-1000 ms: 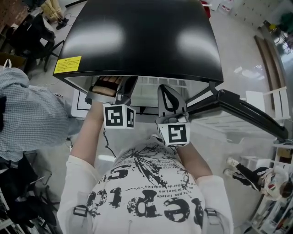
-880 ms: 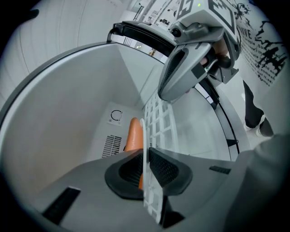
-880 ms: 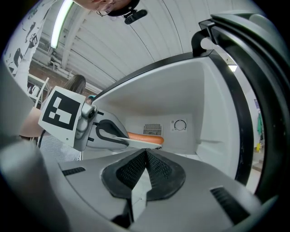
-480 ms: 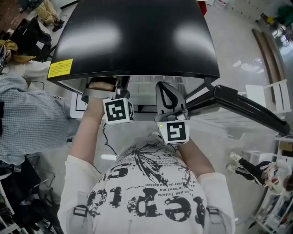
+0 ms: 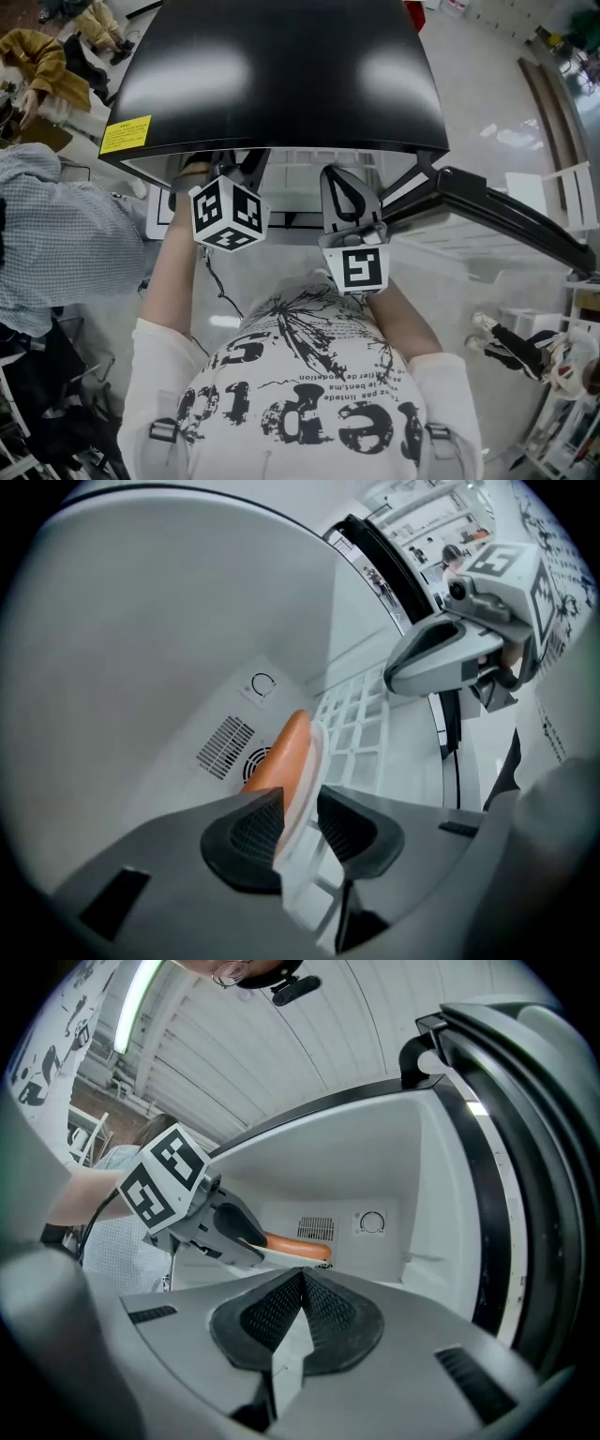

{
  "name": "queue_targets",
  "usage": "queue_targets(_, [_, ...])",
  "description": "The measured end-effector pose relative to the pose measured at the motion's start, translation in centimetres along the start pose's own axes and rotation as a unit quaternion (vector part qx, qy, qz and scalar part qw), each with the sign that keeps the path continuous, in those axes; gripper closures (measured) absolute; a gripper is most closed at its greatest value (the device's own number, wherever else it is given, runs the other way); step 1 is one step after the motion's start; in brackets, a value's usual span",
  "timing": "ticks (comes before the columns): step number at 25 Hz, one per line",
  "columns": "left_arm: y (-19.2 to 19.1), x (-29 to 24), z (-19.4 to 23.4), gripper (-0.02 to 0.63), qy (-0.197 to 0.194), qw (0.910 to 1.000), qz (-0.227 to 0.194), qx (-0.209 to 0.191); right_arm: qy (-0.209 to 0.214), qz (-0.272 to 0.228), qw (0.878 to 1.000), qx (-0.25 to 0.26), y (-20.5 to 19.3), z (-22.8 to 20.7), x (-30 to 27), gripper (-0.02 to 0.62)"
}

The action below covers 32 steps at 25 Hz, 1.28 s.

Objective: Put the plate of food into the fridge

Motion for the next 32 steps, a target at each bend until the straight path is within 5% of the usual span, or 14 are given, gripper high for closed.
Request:
queue_targets(5, [-0.6,0.3,0.3,0.501,-0.011,0.9976,0.002,0.069,0.001,-0.003,1.0,0.002,0.1,0.1,0.2,0.594])
queue_targets(8, [-0.7,0.6,0.2,0.474,-0.039,0.9885,-0.02,0.145,0.004,-0.003,1.0,0.005,0.0,0.3,0.3,0.594])
queue_targets(14, [-0.7,1.0,0.0,0.463,-0.049,0.9782,-0.041,0.198,0.003,0.002,1.0,0.005,-0.1,0.4,0.7,0.594])
queue_targets(18, [-0.5,1.5,0.3,0.44,-0.081,0.9629,-0.062,0.25,0.005,-0.002,1.0,0.014,0.3,0.6,0.8,0.594])
queue_targets(22, [0.1,1.6,0.3,0.406,-0.081,0.9673,-0.069,0.23,0.008,-0.003,1.0,0.01,0.3,1.2,0.9,0.594])
queue_targets(25, [0.8,1.8,1.2,0.387,-0.082,0.9546,-0.107,0.266,0.012,-0.001,1.0,0.019,0.4,1.6,0.9,0.594])
queue_targets(29, [0.9,2.3,1.0,0.388,-0.062,0.9627,-0.1,0.244,0.015,-0.003,1.0,0.028,0.6,1.9,1.0,0.594])
queue_targets(32, [1.0,2.8,0.5,0.388,-0.058,0.956,-0.118,0.262,0.011,0.001,1.0,0.028,0.4,1.8,1.1,0.594])
Point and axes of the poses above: the fingertips, and each gripper's own axes: x backward along the fingers, z to its left, y out of its top, the point moved 4 cm from there along x, backward along the fingers, and after that the axes turned 1 degree about -y, right-handed, at the moved point
